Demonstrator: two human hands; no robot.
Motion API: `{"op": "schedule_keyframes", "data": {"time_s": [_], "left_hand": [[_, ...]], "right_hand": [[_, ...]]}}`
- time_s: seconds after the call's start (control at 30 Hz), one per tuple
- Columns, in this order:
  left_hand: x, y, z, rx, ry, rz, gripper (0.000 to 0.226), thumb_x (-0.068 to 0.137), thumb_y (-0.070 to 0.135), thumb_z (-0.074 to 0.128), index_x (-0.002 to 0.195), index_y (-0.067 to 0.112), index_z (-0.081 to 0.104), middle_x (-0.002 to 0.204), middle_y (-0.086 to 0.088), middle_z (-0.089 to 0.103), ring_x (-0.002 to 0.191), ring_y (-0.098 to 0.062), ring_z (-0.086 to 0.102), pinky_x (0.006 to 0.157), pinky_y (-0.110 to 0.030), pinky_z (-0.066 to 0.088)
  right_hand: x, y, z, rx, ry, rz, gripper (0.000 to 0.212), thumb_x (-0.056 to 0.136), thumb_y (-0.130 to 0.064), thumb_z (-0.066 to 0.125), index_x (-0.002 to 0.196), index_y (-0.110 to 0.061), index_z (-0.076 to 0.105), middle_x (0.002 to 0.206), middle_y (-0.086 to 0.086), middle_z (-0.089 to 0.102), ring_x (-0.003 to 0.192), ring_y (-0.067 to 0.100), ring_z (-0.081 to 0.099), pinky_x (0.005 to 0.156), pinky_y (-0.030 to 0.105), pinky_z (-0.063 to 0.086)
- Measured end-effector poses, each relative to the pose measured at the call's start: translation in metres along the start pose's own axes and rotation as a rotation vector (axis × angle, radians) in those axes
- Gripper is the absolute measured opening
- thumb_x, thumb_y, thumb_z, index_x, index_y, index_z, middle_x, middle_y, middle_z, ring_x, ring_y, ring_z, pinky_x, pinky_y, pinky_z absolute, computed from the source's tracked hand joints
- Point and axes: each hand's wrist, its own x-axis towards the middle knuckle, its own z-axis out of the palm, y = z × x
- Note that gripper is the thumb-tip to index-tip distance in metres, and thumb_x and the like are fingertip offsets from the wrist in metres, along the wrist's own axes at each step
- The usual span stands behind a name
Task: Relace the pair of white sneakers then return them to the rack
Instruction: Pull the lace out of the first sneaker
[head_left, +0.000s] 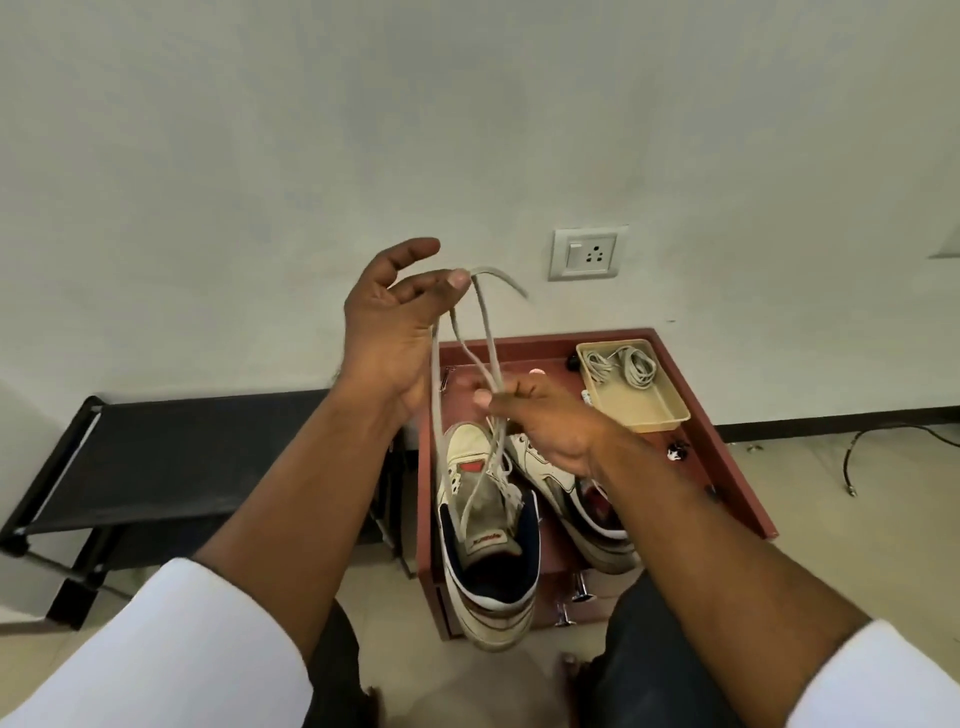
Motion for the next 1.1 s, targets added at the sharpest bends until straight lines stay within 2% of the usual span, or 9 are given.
{"op": "schedule_keyframes", "data": {"time_s": [0.13,0.27,0.33,0.43,0.6,0.73,0.8,0.9,1.1], "left_hand": [[-0.019,0.001,0.002,0.031,-0.035,-0.055,0.042,0.08,0.001,0.075,0.118,0.015,0.062,0.079,0.0,0.072,0.08,-0.005,0.07,0.075,-0.022,0.049],[-0.032,-0.007,0.012,0.09,-0.065,-0.044,0.044,0.079,-0.001,0.077,0.119,0.013,0.064,0.075,-0.001,0.072,0.076,-0.01,0.07,0.074,-0.022,0.055],[-0.03,-0.007,0.013,0.128,-0.007,-0.029,0.041,0.079,0.002,0.078,0.115,0.016,0.065,0.076,0.001,0.074,0.081,-0.011,0.071,0.087,-0.03,0.055],[-0.028,-0.013,0.016,0.206,-0.008,-0.04,0.037,0.078,0.003,0.079,0.11,0.018,0.067,0.078,-0.002,0.075,0.087,-0.019,0.073,0.09,-0.041,0.055],[-0.038,-0.034,0.064,0.195,-0.035,-0.2,0.026,0.081,-0.003,0.075,0.105,0.004,0.066,0.068,-0.008,0.065,0.041,-0.006,0.054,0.043,-0.017,0.043],[-0.034,-0.05,0.109,0.072,-0.105,-0.328,0.023,0.082,-0.007,0.072,0.099,0.004,0.063,0.074,-0.013,0.067,0.055,-0.017,0.062,0.055,-0.026,0.058],[-0.03,-0.06,0.126,0.07,-0.133,-0.36,0.024,0.083,-0.008,0.071,0.102,0.003,0.062,0.077,-0.014,0.067,0.055,-0.017,0.062,0.057,-0.026,0.059],[-0.027,-0.077,0.14,0.15,-0.191,-0.391,0.03,0.081,-0.006,0.074,0.108,0.001,0.063,0.072,-0.007,0.064,0.041,-0.007,0.053,0.041,-0.018,0.045],[-0.017,-0.141,0.152,0.366,-0.261,-0.394,0.024,0.073,-0.003,0.081,0.086,0.01,0.066,0.077,-0.002,0.063,0.054,-0.007,0.055,0.049,-0.016,0.039]], "right_hand": [[-0.009,-0.007,-0.02,0.428,-0.014,-0.047,0.026,0.088,-0.039,0.058,0.099,-0.016,0.059,0.123,0.014,0.064,0.121,0.027,0.056,0.104,0.042,0.036],[-0.018,-0.013,-0.019,0.434,0.002,-0.033,0.034,0.084,-0.038,0.068,0.104,-0.014,0.055,0.053,0.001,0.051,0.052,0.016,0.051,0.08,0.041,0.049],[-0.027,-0.024,-0.036,0.26,0.15,-0.052,0.023,0.087,-0.033,0.065,0.093,-0.012,0.059,0.05,-0.005,0.043,0.043,0.009,0.038,0.061,0.033,0.049],[-0.042,-0.049,-0.073,0.095,0.332,-0.114,0.024,0.089,-0.029,0.067,0.071,-0.014,0.059,0.055,-0.005,0.044,0.047,0.009,0.038,0.058,0.033,0.05],[-0.054,-0.088,-0.107,0.011,0.436,-0.283,0.034,0.085,-0.006,0.07,0.059,-0.011,0.048,0.059,0.004,0.046,0.057,0.018,0.047,0.077,0.041,0.054],[-0.06,-0.099,-0.12,0.217,0.438,-0.379,0.03,0.08,0.003,0.067,0.064,-0.012,0.047,0.076,0.008,0.063,0.091,0.033,0.066,0.087,0.046,0.053],[-0.063,-0.097,-0.127,0.325,0.504,-0.389,0.035,0.083,0.004,0.065,0.064,-0.015,0.043,0.07,0.008,0.062,0.071,0.029,0.068,0.073,0.042,0.059],[-0.065,-0.085,-0.135,0.343,0.615,-0.367,0.04,0.085,-0.006,0.069,0.063,-0.02,0.039,0.058,0.003,0.049,0.04,0.013,0.035,0.045,0.024,0.035],[-0.052,-0.036,-0.158,0.211,0.683,-0.243,0.029,0.086,-0.015,0.071,0.069,-0.019,0.048,0.054,0.0,0.038,0.043,0.012,0.024,0.043,0.023,0.019]]}}
